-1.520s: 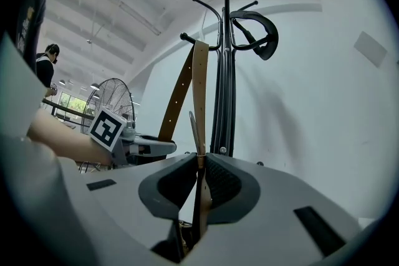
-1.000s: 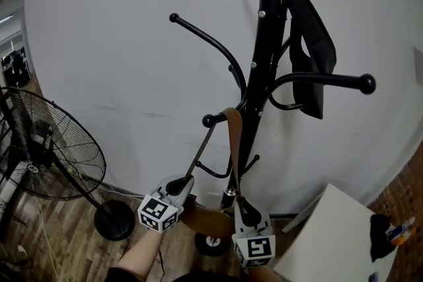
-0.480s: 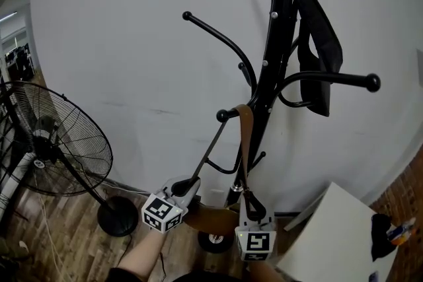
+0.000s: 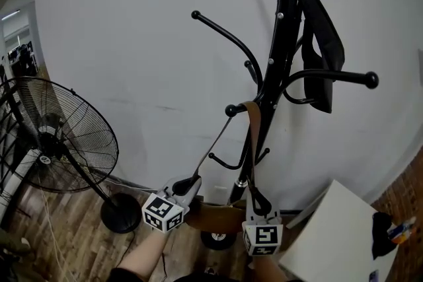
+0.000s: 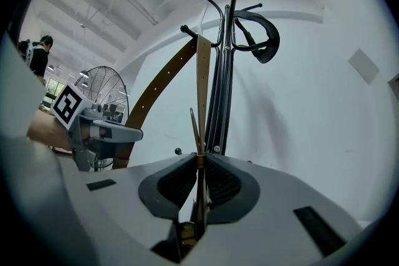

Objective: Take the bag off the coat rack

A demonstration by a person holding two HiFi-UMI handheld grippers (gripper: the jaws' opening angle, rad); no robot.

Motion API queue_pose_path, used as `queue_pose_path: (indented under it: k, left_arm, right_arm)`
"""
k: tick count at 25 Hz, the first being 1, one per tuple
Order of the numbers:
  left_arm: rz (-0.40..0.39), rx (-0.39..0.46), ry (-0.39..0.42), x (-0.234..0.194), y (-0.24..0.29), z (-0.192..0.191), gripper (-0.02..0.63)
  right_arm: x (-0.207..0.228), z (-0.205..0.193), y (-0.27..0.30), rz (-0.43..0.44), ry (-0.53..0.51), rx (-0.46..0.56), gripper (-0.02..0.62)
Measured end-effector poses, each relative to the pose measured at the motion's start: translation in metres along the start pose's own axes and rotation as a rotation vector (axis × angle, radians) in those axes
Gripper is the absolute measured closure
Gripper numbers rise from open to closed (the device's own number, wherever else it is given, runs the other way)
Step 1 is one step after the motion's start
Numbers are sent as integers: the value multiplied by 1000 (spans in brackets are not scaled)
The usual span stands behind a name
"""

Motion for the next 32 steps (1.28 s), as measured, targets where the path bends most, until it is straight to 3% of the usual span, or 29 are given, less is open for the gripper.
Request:
queue_pose_path:
  k: [10,32]
  left_arm:
    - [-1,4,-39,4,-13,13,594]
    - [33,23,-30,12,-53,45,594]
  right_arm:
    - [-10,9,-16,15,20,8,552]
    - [-38,40,-50,58,12,56,552]
Point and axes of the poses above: the fingertips, and each gripper's own axes: y forward along the fingers, x to its right, z out of its top, the point moved 1 cm from there along -y, backward along the fingers, and after that the axes turned 12 degrees about y, right-handed, at the moved point
